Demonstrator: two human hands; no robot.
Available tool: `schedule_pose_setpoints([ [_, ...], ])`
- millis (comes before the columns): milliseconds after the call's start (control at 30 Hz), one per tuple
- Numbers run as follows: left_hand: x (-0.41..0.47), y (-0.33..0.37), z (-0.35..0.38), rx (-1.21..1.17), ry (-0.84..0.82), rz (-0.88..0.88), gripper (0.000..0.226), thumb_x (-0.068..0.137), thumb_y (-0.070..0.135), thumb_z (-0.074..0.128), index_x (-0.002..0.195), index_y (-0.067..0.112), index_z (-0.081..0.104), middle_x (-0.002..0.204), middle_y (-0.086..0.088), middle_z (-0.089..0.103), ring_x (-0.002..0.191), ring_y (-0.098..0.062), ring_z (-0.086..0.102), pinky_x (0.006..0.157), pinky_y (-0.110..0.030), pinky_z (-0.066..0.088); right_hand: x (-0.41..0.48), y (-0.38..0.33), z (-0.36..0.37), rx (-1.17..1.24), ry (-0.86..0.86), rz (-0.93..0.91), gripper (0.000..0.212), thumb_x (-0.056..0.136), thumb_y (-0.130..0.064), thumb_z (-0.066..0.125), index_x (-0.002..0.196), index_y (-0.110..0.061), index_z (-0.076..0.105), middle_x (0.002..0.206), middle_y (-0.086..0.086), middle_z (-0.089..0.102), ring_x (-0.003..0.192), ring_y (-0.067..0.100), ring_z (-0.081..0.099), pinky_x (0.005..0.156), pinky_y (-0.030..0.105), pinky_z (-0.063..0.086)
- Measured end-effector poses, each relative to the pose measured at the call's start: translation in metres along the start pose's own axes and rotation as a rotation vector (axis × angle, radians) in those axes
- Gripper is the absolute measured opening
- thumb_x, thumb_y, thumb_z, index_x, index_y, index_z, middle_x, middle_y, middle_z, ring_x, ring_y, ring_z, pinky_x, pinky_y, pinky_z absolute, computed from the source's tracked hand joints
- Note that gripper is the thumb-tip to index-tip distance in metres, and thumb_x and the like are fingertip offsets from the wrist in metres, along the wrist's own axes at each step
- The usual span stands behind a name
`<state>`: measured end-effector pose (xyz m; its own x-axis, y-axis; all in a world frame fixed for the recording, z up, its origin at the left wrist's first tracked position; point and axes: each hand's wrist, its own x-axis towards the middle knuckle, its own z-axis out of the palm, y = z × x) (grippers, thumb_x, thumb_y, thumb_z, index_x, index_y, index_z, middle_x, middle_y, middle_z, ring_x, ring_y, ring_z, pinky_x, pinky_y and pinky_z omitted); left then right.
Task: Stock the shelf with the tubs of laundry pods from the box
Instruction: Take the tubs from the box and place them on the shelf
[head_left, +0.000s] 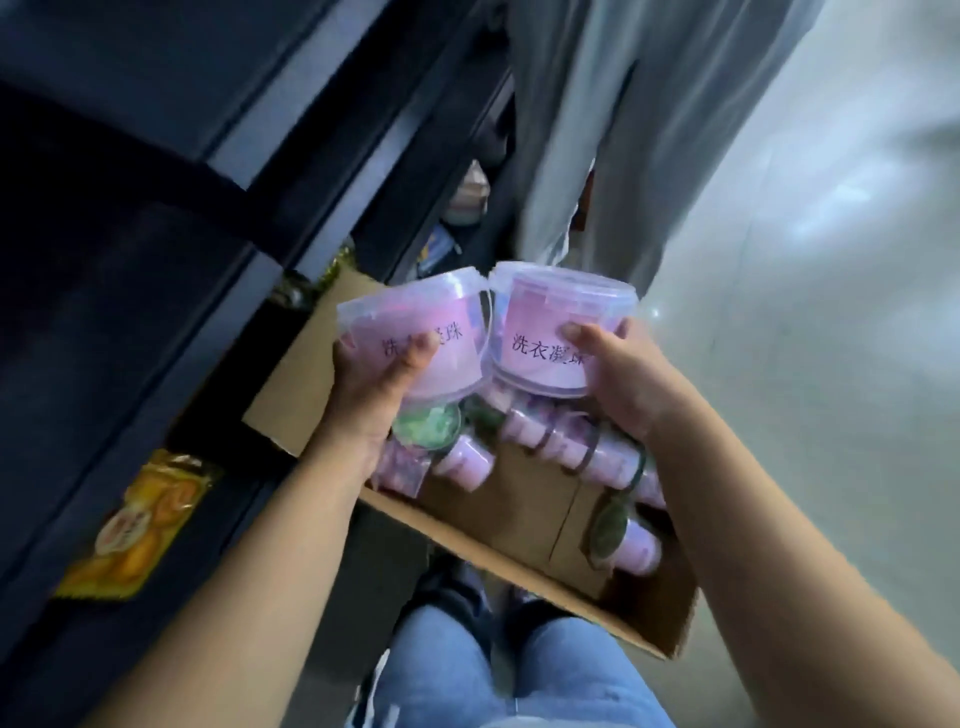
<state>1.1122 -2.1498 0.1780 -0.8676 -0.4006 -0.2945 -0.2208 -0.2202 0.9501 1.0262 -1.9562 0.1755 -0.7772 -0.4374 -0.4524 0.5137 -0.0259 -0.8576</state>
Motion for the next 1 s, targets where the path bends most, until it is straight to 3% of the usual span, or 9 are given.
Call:
schedule_pose_setpoints([
  [100, -0.035, 0.037, -0.019, -0.041, 0.119, 0.116, 0.103, 0.032, 0.063, 0.083, 0.118, 0.017, 0.051, 0.115, -0.007, 0.062, 0.106, -0.02, 0.061, 0.086, -0.033, 0.053, -0.006, -0.03, 0.032, 0.052, -0.168, -0.113, 0.056, 0.064, -0.004, 0.058, 0.119, 0.0, 0.048, 0.081, 0.004, 0.073, 0.074, 0.016, 0.07, 0.06, 0.026, 0.055],
  [200, -0.081, 0.067, -0.042, -0.089, 0.28, 0.207, 0.112, 0.028, 0.062, 0.084, 0.123, 0.018, 0.046, 0.117, -0.005, 0.061, 0.11, -0.021, 0.06, 0.089, -0.034, 0.052, -0.019, -0.051, 0.069, 0.072, -0.416, -0.122, 0.059, 0.063, 0.001, 0.055, 0.121, 0.001, 0.046, 0.088, 0.008, 0.072, 0.082, 0.019, 0.069, 0.065, 0.028, 0.056],
  [300, -0.145, 0.093, -0.061, -0.112, 0.494, 0.307, 0.106, 0.023, 0.064, 0.083, 0.114, 0.026, 0.046, 0.114, -0.001, 0.061, 0.108, -0.017, 0.06, 0.094, -0.039, 0.05, -0.04, -0.064, 0.121, 0.018, -0.589, -0.17, 0.08, 0.051, -0.015, 0.069, 0.126, -0.001, 0.044, 0.097, 0.008, 0.07, 0.089, 0.02, 0.067, 0.071, 0.03, 0.055],
  [433, -0.225, 0.104, -0.092, -0.131, 0.671, 0.38, 0.119, 0.025, 0.062, 0.085, 0.126, 0.015, 0.045, 0.117, -0.007, 0.063, 0.11, -0.022, 0.06, 0.097, -0.048, 0.046, -0.078, -0.07, 0.195, -0.021, -0.751, -0.2, 0.092, 0.047, -0.023, 0.072, 0.13, 0.001, 0.042, 0.12, 0.022, 0.059, 0.11, 0.033, 0.058, 0.093, 0.042, 0.05],
  [567, -0.296, 0.108, -0.124, -0.169, 0.854, 0.464, 0.11, 0.021, 0.055, 0.087, 0.118, 0.026, 0.046, 0.102, 0.009, 0.07, 0.097, -0.01, 0.066, 0.084, -0.035, 0.054, -0.118, -0.061, 0.267, -0.091, -0.975, -0.209, 0.069, 0.054, -0.015, 0.07, 0.12, -0.004, 0.053, 0.104, 0.01, 0.069, 0.098, 0.023, 0.065, 0.083, 0.033, 0.055],
  [667, -0.341, 0.111, -0.152, -0.19, 1.001, 0.493, 0.104, 0.025, 0.054, 0.083, 0.118, 0.032, 0.043, 0.115, 0.006, 0.062, 0.108, -0.014, 0.059, 0.097, -0.038, 0.046, -0.15, -0.051, 0.316, -0.117, -1.115, -0.226, 0.049, 0.06, -0.011, 0.064, 0.108, -0.007, 0.058, 0.088, 0.003, 0.073, 0.087, 0.018, 0.068, 0.073, 0.026, 0.055],
  [733, -0.367, 0.112, -0.172, -0.195, 1.039, 0.528, 0.104, 0.022, 0.059, 0.084, 0.115, 0.036, 0.044, 0.116, 0.008, 0.062, 0.109, -0.012, 0.058, 0.099, -0.037, 0.044, -0.171, -0.045, 0.347, -0.129, -1.172, -0.224, 0.063, 0.053, -0.015, 0.075, 0.112, -0.003, 0.056, 0.092, 0.006, 0.072, 0.088, 0.02, 0.068, 0.071, 0.025, 0.055],
  [833, -0.403, 0.113, -0.206, -0.181, 1.032, 0.569, 0.101, 0.016, 0.063, 0.083, 0.107, 0.04, 0.046, 0.106, 0.014, 0.065, 0.101, -0.004, 0.062, 0.092, -0.03, 0.047, -0.2, -0.033, 0.391, -0.142, -1.197, -0.212, 0.11, 0.023, -0.035, 0.091, 0.119, 0.001, 0.052, 0.097, 0.011, 0.071, 0.09, 0.021, 0.068, 0.072, 0.027, 0.055],
  [1000, -0.461, 0.116, -0.271, -0.181, 0.917, 0.573, 0.104, 0.013, 0.053, 0.088, 0.107, 0.039, 0.045, 0.09, 0.022, 0.071, 0.087, 0.005, 0.065, 0.07, -0.018, 0.055, -0.237, -0.006, 0.456, -0.085, -1.258, -0.148, 0.106, 0.023, -0.027, 0.091, 0.117, 0.003, 0.052, 0.091, 0.009, 0.073, 0.085, 0.02, 0.069, 0.073, 0.028, 0.057],
])
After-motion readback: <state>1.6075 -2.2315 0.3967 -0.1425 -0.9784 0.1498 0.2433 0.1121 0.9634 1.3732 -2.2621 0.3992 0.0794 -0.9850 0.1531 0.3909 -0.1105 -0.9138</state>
